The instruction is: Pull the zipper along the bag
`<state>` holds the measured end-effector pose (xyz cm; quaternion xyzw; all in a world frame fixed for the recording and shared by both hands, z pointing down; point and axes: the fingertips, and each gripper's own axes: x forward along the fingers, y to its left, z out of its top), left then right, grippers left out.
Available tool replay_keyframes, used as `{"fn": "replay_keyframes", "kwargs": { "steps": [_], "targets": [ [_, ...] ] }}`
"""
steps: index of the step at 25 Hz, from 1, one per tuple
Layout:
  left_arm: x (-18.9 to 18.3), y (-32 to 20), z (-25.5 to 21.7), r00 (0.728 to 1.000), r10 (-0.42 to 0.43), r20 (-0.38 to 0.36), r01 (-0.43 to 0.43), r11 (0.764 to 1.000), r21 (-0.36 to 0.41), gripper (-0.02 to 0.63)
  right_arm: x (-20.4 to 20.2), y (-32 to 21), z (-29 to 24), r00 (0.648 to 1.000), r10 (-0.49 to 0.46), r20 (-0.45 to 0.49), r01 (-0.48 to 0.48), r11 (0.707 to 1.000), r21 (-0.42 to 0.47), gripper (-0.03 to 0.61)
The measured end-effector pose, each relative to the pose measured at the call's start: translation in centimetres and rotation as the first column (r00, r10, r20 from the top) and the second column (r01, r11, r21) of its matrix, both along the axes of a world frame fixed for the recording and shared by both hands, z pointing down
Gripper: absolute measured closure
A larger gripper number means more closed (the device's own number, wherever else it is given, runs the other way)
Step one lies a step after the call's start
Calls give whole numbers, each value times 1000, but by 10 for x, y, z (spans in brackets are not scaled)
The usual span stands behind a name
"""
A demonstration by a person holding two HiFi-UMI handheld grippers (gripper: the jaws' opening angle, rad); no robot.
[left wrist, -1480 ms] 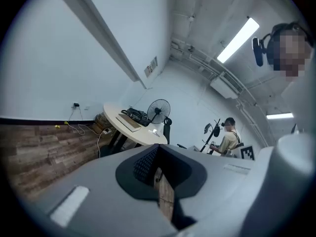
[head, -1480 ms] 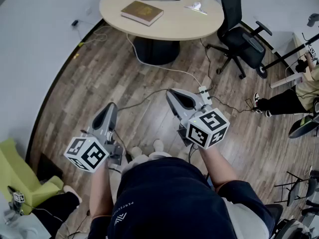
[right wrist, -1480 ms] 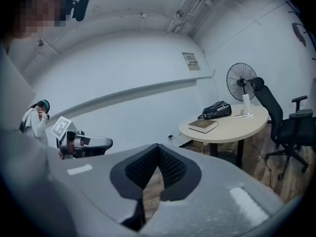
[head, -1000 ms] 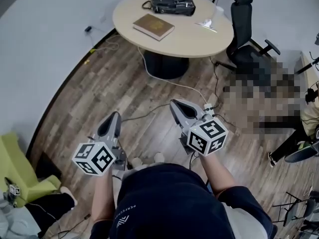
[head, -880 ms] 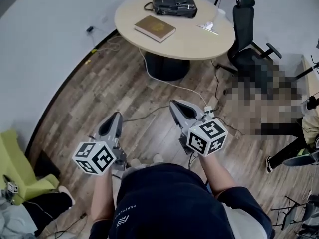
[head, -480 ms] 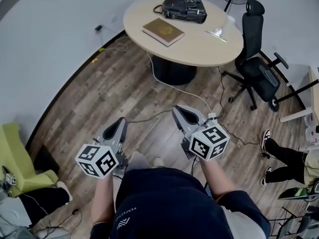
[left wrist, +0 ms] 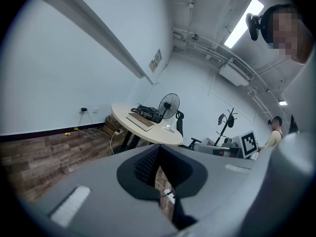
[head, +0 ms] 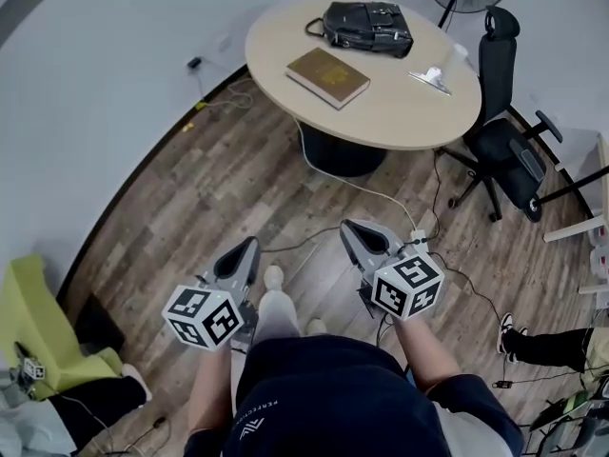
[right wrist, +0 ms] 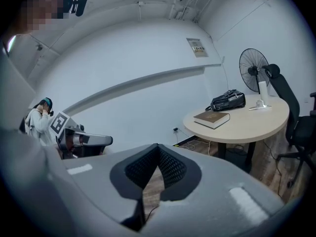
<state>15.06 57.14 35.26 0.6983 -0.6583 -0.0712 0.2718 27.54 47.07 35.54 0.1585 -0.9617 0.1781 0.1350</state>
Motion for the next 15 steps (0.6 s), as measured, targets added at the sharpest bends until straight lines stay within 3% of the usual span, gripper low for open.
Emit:
{"fn": "replay_keyframes", "kwargs": {
  "steps": [4,10,15],
  "targets": [
    [-37,-31,-5,999,36,4,-36,999,36,598,-37,-29,-4,1000,17,-20,-17,1000,14,575],
    [-92,-69,-6,994,95,48,-96,995,11,598,-106,-62,-11,999,23,-27,-22,999,25,575],
    [-143,-88,-4,996,79,50,-80,997,10,600,-153,-82,-12,999,17,-27,-16,999,32,575]
  ]
}}
